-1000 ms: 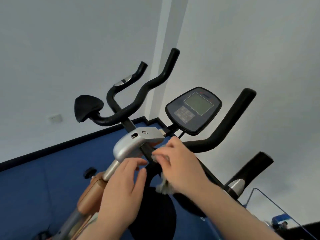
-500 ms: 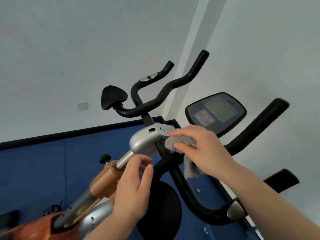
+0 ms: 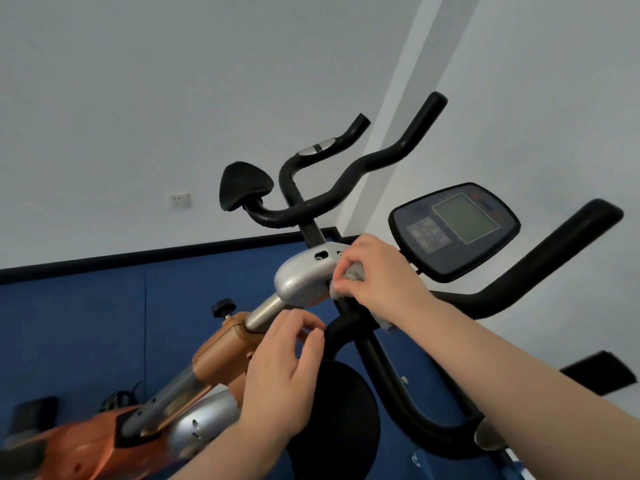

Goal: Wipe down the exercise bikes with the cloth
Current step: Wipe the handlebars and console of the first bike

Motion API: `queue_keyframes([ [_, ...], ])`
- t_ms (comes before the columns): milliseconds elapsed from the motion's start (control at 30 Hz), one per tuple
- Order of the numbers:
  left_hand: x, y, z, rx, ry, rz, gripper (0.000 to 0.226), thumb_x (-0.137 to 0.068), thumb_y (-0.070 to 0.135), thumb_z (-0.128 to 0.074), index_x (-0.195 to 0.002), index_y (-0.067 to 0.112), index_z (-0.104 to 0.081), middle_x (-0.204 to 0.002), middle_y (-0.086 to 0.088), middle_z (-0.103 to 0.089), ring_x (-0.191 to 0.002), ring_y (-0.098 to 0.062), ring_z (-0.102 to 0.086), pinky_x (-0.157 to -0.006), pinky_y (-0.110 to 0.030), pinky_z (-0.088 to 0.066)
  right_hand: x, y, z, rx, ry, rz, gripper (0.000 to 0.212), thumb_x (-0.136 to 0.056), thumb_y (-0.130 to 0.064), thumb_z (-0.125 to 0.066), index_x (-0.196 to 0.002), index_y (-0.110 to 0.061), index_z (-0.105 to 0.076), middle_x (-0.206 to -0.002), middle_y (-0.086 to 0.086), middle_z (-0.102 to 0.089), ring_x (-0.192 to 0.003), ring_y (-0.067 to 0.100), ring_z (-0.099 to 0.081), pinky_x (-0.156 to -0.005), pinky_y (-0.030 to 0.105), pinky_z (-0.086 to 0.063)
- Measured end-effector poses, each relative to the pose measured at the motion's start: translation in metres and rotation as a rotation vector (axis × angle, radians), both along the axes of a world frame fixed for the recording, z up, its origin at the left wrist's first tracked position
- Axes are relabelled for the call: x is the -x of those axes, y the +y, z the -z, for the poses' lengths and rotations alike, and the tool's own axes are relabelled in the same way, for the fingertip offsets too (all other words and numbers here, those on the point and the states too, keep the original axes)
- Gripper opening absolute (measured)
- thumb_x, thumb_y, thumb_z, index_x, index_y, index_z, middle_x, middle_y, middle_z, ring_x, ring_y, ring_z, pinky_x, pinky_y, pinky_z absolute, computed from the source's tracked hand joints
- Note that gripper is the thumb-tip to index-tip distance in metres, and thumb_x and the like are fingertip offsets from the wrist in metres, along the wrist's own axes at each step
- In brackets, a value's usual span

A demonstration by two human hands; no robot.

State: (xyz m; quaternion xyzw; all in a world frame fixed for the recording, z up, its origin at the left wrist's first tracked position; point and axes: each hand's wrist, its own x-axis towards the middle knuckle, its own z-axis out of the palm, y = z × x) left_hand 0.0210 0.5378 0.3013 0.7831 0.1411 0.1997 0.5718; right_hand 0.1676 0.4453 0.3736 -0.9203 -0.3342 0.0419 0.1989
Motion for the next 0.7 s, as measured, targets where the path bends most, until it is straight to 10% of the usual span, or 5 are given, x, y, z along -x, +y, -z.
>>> queue_keyframes([
  [700, 0.0, 0.001, 0.006, -0.012, -0.009, 0.028, 0.018, -0.084, 0.047, -0.039, -0.091, 0.04, -0.054, -0.089, 0.016, -0.059, -0.088, -0.004, -0.058, -0.074, -0.033, -0.051, -0.002, -0.006, -0.018, 0.19, 0.066, 0.027, 0.013, -0.063, -0.034, -0.08, -0.072, -0.033, -0.072, -0.081, -0.009, -0.07, -0.08, 0.011, -0.063, -0.069, 0.029, -0.05],
])
